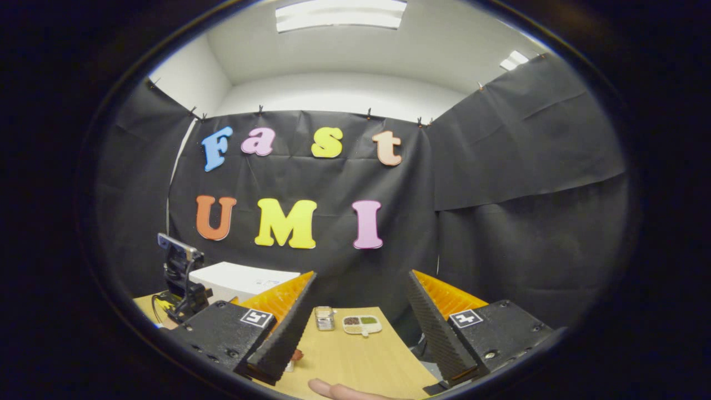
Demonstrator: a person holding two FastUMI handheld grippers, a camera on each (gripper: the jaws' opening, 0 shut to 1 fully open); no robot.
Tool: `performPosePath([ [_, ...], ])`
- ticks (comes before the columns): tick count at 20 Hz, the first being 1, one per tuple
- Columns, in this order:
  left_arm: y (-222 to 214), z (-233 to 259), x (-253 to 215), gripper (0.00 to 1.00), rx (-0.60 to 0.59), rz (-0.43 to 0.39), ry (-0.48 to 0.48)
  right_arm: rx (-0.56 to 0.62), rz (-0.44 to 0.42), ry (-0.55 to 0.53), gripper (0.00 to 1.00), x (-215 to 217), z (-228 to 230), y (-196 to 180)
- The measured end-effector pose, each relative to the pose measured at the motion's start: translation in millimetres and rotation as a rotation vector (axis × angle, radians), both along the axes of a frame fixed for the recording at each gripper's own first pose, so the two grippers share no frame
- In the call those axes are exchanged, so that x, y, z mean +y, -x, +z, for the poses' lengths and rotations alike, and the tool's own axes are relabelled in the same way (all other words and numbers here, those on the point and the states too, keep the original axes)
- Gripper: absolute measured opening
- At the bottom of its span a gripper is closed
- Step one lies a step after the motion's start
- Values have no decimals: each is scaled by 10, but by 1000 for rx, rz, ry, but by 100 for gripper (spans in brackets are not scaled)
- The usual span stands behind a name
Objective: Open the microwave oven with the left hand, put the food in, and close the microwave oven.
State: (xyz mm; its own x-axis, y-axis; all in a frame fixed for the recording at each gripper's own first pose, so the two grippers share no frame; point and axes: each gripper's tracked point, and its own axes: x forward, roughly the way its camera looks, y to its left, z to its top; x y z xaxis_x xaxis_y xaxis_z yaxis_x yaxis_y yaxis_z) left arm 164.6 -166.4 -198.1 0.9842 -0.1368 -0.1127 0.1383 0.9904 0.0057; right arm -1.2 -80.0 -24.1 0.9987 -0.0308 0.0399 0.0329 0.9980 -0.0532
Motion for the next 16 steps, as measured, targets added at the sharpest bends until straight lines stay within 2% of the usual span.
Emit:
performPosePath([
  [3, -192, -403, -166, 95, 58, -9, 50, -8, -22, 2, 100, -128, -74, -67],
  [4, -252, -478, -198, 95, 59, -6, 55, -2, -23, 2, 94, -138, -119, -83],
  [5, -324, -561, -215, 95, 58, -2, 47, 7, -21, 0, 100, -165, -184, -102],
  [6, -391, -648, -220, 95, 58, 2, 33, 12, -24, -3, 94, -229, -237, -133],
  [7, -458, -715, -202, 95, 58, 15, 20, 17, -28, -5, 100, -300, -283, -166],
  [11, -689, -975, -226, 95, 79, 23, 35, 43, -36, -9, 100, -486, -452, -252],
  [12, -758, -1004, -243, 95, 74, 19, 54, 40, -24, -13, 94, -484, -465, -274],
  [13, -820, -1020, -255, 95, 64, 14, 68, 38, -12, -14, 100, -478, -470, -298],
  [14, -872, -1066, -283, 70, 65, 4, 75, 36, -8, -15, 100, -499, -504, -316],
  [15, -910, -1095, -257, 90, 64, 15, 69, 34, -3, -21, 94, -519, -518, -329],
  [16, -932, -1119, -226, 71, 57, 23, 56, 34, -1, -27, 100, -534, -545, -341],
])
